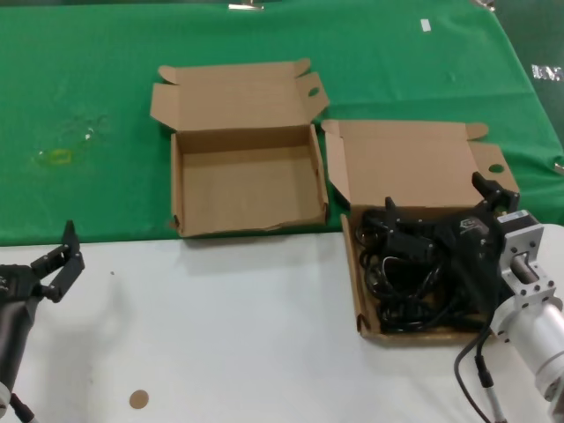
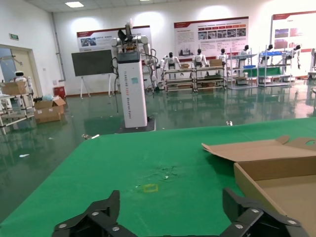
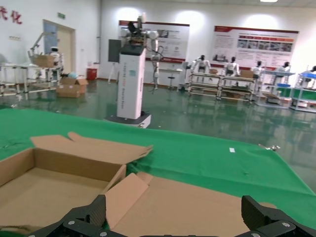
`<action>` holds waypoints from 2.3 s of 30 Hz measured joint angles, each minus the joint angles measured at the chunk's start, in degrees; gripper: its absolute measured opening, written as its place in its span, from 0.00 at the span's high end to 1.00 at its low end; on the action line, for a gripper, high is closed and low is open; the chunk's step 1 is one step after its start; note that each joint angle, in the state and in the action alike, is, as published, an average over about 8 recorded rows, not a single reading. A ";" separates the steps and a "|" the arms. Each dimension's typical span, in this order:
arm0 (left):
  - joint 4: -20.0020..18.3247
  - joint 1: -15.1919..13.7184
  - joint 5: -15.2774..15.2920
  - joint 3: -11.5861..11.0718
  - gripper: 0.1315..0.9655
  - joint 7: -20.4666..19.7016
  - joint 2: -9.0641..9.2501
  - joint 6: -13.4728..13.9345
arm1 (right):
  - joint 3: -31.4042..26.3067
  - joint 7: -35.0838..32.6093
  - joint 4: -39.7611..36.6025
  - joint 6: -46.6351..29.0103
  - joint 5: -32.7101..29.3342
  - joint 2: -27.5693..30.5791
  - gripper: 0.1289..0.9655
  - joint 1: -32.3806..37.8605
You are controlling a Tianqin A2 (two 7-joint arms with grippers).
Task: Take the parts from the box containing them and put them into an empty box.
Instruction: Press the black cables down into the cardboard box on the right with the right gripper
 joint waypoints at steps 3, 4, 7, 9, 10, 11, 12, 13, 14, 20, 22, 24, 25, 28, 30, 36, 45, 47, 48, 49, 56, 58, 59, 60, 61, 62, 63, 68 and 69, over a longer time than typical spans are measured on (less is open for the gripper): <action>0.00 0.00 0.00 0.00 0.26 0.00 0.00 0.00 | -2.21 0.41 0.34 0.81 1.29 2.72 0.00 0.42; 0.00 0.00 0.00 0.00 0.26 0.00 0.00 0.00 | -3.08 0.57 0.43 1.03 1.79 3.87 0.00 0.66; 0.00 0.00 0.00 0.00 0.29 0.00 0.00 0.00 | -6.00 1.28 0.51 1.18 3.28 8.02 0.00 1.88; 0.00 0.00 0.00 0.00 0.35 0.00 0.00 0.00 | -7.90 1.96 0.31 0.52 3.84 11.07 0.00 3.06; 0.00 0.00 0.00 0.00 0.39 0.00 0.00 0.00 | -8.79 2.37 0.12 -0.14 3.92 12.65 0.00 3.76; 0.00 0.00 0.00 0.00 0.42 0.00 0.00 0.00 | -9.63 2.84 -0.11 -1.01 3.85 14.23 0.00 4.52; 0.00 0.00 0.00 0.00 0.45 0.00 0.00 0.00 | -10.42 3.34 -0.40 -2.09 3.66 15.80 0.00 5.34; 0.00 0.00 0.00 0.00 0.48 0.00 0.00 0.00 | -11.09 3.85 -0.73 -3.34 3.35 17.29 0.00 6.18; 0.00 0.00 0.00 0.00 0.51 0.00 0.00 0.00 | -11.66 4.33 -1.09 -4.80 2.93 18.72 0.00 7.06; 0.00 0.00 0.00 0.00 0.66 0.00 0.00 0.00 | -13.54 5.73 -3.65 -15.66 0.06 25.83 0.00 13.08; 0.00 0.00 0.00 0.00 0.72 0.00 0.00 0.00 | -13.70 5.10 -4.61 -19.84 -0.68 27.57 0.00 15.38; 0.00 0.00 0.00 0.00 0.75 0.00 0.00 0.00 | -13.79 3.86 -5.58 -24.08 -1.30 29.04 0.00 17.75; 0.00 0.00 0.00 0.00 0.77 0.00 0.00 0.00 | -13.84 3.05 -6.07 -26.25 -1.58 29.71 0.00 18.96; 0.00 0.00 0.00 0.00 0.83 0.00 0.00 0.00 | -14.16 -0.06 -7.58 -33.03 -2.47 31.44 0.00 22.59; 0.00 0.00 0.00 0.00 0.87 0.00 0.00 0.00 | -14.59 -2.37 -8.59 -37.50 -3.14 32.36 0.00 24.93; 0.00 0.00 0.00 0.00 0.91 0.00 0.00 0.00 | -16.73 -8.86 -12.05 -49.62 -6.07 33.74 0.00 31.58; 0.00 0.00 0.00 0.00 0.97 0.00 0.00 0.00 | -19.83 -15.06 -16.68 -60.68 -11.15 32.81 0.00 38.21; 0.00 0.00 0.00 0.00 0.97 0.00 0.00 0.00 | -20.23 -15.98 -17.28 -61.88 -12.02 32.40 0.00 38.87; 0.00 0.00 0.00 0.00 0.97 0.00 0.00 0.00 | -20.41 -16.42 -17.56 -62.37 -12.44 32.17 0.00 39.15; 0.00 0.00 0.00 0.00 0.97 0.00 0.00 0.00 | -20.57 -16.85 -17.84 -62.77 -12.84 31.92 0.00 39.36; 0.00 0.00 0.00 0.00 0.98 0.00 0.00 0.00 | -21.47 -19.67 -19.91 -64.46 -15.22 30.32 0.01 40.26; 0.00 0.00 0.00 0.00 0.98 -0.01 0.00 0.00 | -21.71 -20.37 -20.65 -64.82 -15.89 29.93 0.01 40.53; 0.00 0.00 0.00 0.00 0.98 -0.02 0.00 0.00 | -21.83 -20.70 -21.05 -64.97 -16.24 29.74 0.01 40.69; 0.00 0.00 0.00 0.00 0.98 -0.03 0.00 0.00 | -21.92 -21.00 -21.45 -65.10 -16.57 29.54 0.01 40.86; 0.00 0.00 0.01 0.00 0.98 -0.04 0.00 0.00 | -22.00 -21.26 -21.84 -65.21 -16.87 29.34 0.01 41.03; 0.00 0.00 0.01 0.00 0.98 -0.05 0.00 0.00 | -22.06 -21.49 -22.22 -65.30 -17.15 29.14 0.01 41.20; 0.00 0.00 0.01 0.00 0.98 -0.05 0.00 0.00 | -22.11 -21.69 -22.57 -65.34 -17.40 28.94 0.01 41.35; 0.00 0.00 0.03 0.00 0.98 -0.06 0.00 0.00 | -22.15 -22.46 -23.94 -65.34 -18.38 28.04 0.06 41.91; 0.00 0.00 0.03 0.00 0.98 -0.05 0.00 0.00 | -22.14 -22.55 -24.13 -65.34 -18.52 27.89 0.08 41.97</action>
